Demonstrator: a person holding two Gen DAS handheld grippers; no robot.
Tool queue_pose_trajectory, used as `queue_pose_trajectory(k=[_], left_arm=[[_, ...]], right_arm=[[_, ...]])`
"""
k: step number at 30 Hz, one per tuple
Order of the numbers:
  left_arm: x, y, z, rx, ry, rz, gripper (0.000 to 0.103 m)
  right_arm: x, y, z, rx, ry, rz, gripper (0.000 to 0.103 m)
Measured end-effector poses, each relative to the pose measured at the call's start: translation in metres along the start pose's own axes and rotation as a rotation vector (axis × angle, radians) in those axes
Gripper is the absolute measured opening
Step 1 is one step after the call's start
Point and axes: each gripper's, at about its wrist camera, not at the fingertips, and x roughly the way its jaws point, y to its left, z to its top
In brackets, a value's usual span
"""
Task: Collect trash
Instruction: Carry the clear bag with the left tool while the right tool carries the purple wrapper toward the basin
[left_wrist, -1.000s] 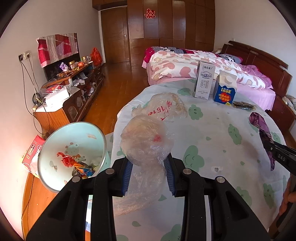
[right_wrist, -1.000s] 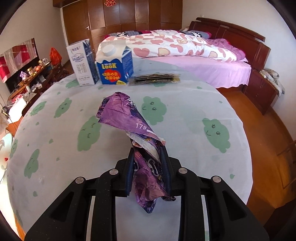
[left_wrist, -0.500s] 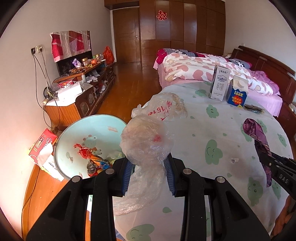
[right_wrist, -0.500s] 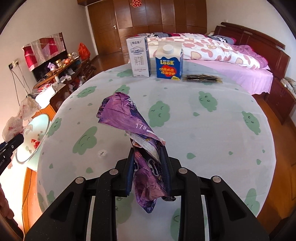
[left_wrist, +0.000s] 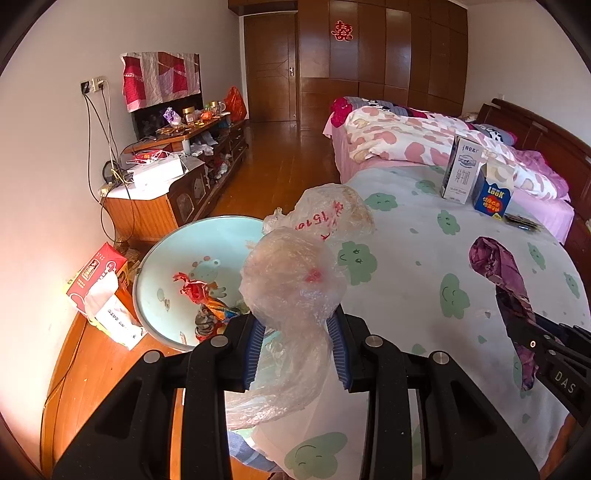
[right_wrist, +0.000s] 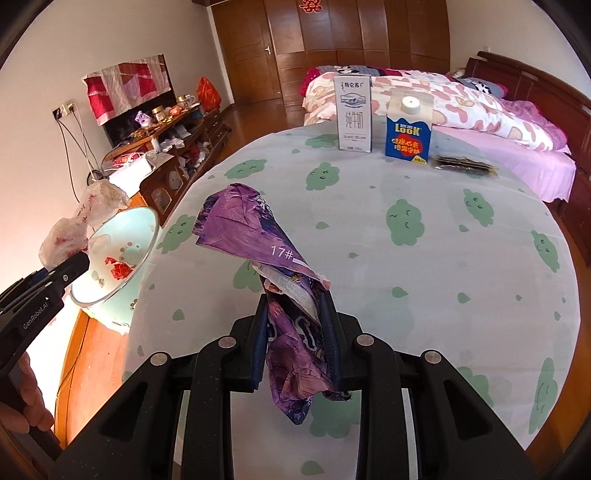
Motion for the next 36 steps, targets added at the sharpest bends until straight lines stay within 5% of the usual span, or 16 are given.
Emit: queue_pose_trajectory(k=[36], left_arm=[[-0.033, 0.022, 0.009, -0.041, -0.051, 0.032, 0.033]], right_arm=[[-0.024, 0.04, -0.007, -0.033, -0.029, 0.109, 0.028]])
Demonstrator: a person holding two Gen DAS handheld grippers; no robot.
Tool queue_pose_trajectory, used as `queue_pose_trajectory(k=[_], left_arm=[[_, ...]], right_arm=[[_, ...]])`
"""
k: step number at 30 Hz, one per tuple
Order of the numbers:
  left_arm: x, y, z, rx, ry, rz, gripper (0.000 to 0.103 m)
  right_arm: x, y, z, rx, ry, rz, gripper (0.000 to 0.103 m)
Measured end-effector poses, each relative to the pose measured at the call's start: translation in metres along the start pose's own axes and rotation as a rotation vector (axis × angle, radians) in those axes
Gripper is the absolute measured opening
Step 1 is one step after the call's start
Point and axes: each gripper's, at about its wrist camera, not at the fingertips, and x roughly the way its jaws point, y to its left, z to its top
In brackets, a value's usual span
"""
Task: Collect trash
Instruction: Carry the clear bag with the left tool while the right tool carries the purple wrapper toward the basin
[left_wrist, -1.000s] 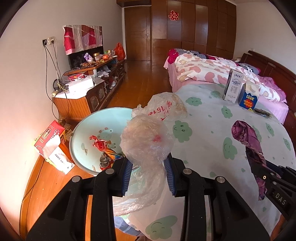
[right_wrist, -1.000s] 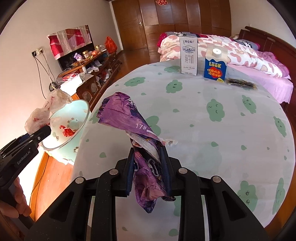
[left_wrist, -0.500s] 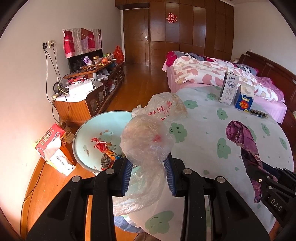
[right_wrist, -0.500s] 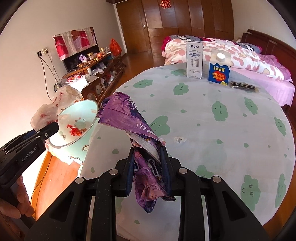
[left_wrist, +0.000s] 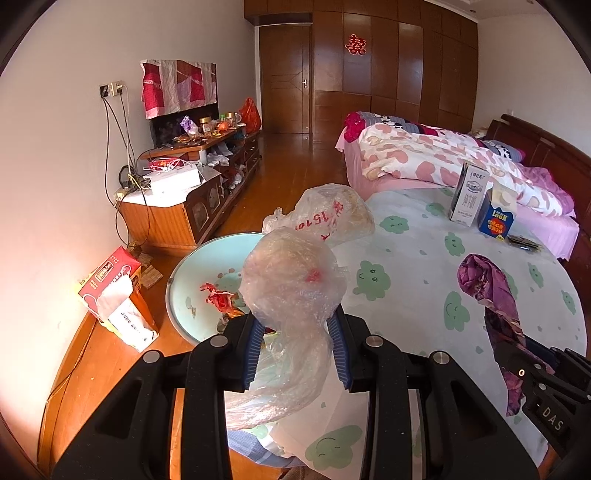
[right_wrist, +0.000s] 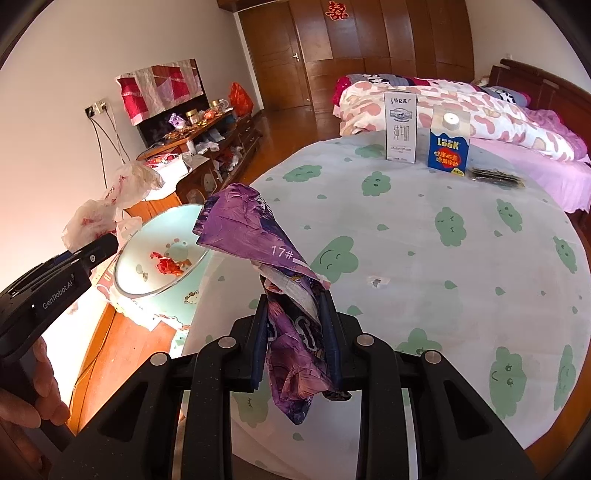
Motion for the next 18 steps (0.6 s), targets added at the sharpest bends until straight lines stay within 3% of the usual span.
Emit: queue_pose_trajectory(k=[18], left_arm=[[0.009, 0.024, 0.011, -0.042, -0.007, 0.038, 0.033]], right_arm=[[0.01, 0.029, 0.011, -0.027, 0.014, 0.04, 0.028]])
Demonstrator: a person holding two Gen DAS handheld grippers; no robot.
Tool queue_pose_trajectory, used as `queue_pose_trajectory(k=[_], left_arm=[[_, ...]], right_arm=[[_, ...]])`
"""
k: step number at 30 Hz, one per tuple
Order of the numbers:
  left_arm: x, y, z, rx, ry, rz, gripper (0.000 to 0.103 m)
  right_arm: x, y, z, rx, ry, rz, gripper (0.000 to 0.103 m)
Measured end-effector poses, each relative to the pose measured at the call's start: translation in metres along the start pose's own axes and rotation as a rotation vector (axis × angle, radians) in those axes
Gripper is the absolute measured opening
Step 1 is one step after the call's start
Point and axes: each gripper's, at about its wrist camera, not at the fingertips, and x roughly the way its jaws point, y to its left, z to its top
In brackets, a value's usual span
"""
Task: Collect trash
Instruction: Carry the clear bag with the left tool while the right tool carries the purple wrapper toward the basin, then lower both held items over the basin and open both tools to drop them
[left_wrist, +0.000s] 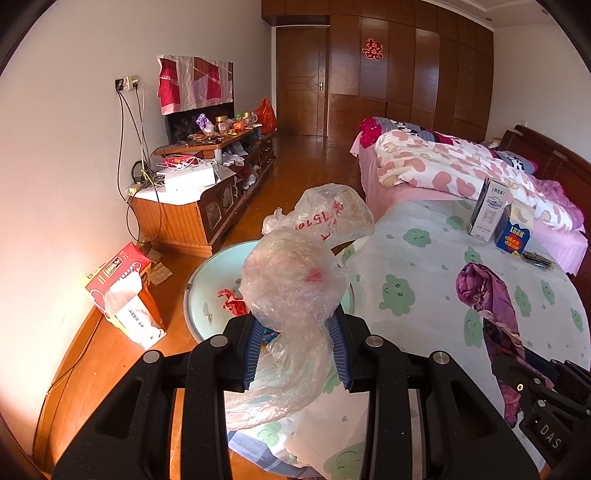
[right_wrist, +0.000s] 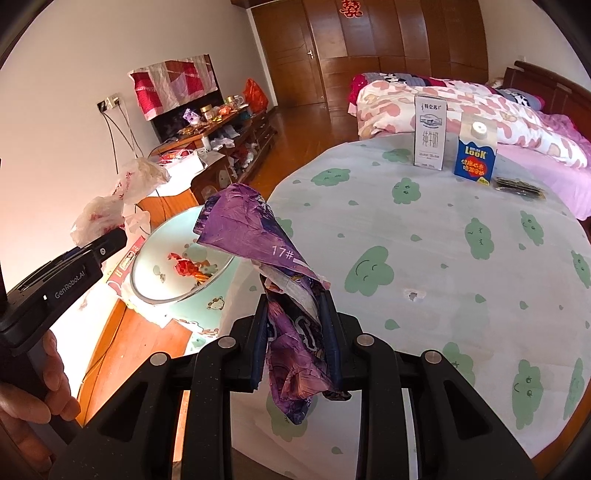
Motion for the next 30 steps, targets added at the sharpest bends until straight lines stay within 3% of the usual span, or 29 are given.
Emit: queue_pose_trajectory(k=[30], left_arm=[[0.032, 0.036, 0.007, -0.061, 0.034, 0.084, 0.033]], right_arm=[[0.037, 0.056, 0.034, -0.077, 0.005, 0.054, 0.028]])
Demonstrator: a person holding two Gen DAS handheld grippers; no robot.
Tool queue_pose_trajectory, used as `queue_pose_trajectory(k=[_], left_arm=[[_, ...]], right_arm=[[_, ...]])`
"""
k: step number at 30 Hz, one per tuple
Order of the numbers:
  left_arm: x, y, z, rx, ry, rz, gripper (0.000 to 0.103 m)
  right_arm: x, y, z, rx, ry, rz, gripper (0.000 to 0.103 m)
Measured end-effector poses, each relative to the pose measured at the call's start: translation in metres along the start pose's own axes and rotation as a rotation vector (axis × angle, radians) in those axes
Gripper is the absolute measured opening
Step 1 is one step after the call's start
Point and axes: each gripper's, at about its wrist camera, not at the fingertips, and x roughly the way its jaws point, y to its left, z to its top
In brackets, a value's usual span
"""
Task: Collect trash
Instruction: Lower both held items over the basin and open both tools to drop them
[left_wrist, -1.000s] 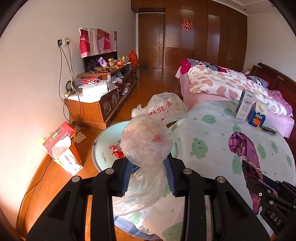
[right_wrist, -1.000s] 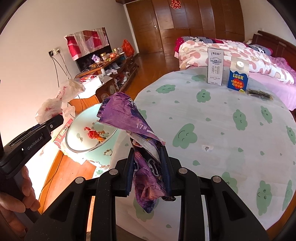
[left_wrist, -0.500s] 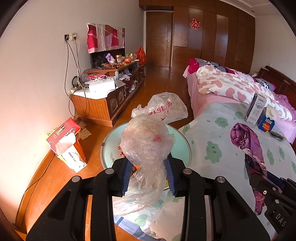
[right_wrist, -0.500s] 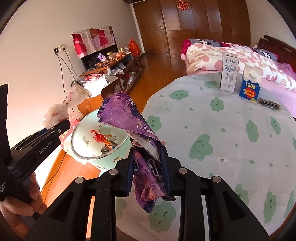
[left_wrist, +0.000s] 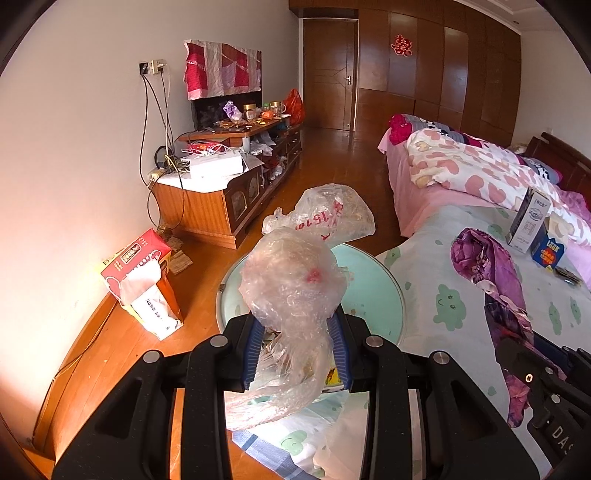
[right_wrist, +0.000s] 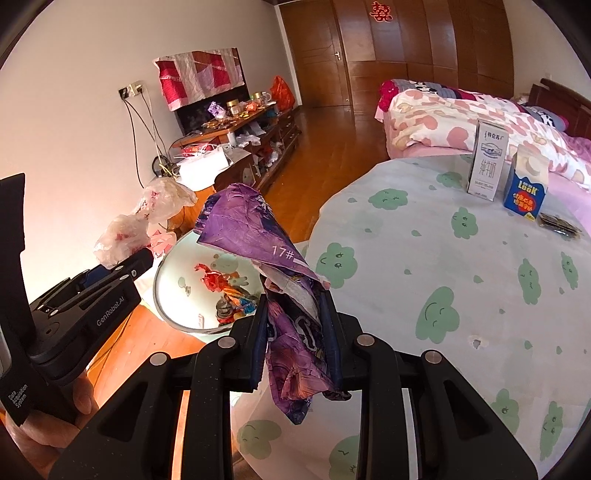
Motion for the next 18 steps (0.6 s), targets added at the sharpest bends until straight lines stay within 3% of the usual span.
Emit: queue_pose_trajectory(k=[18], left_arm=[[0.016, 0.018, 0.001, -0.032, 0.019, 0.046, 0.033]], right_arm=[[0.026, 0.023, 0.013, -0.027, 0.012, 0.028, 0.028]])
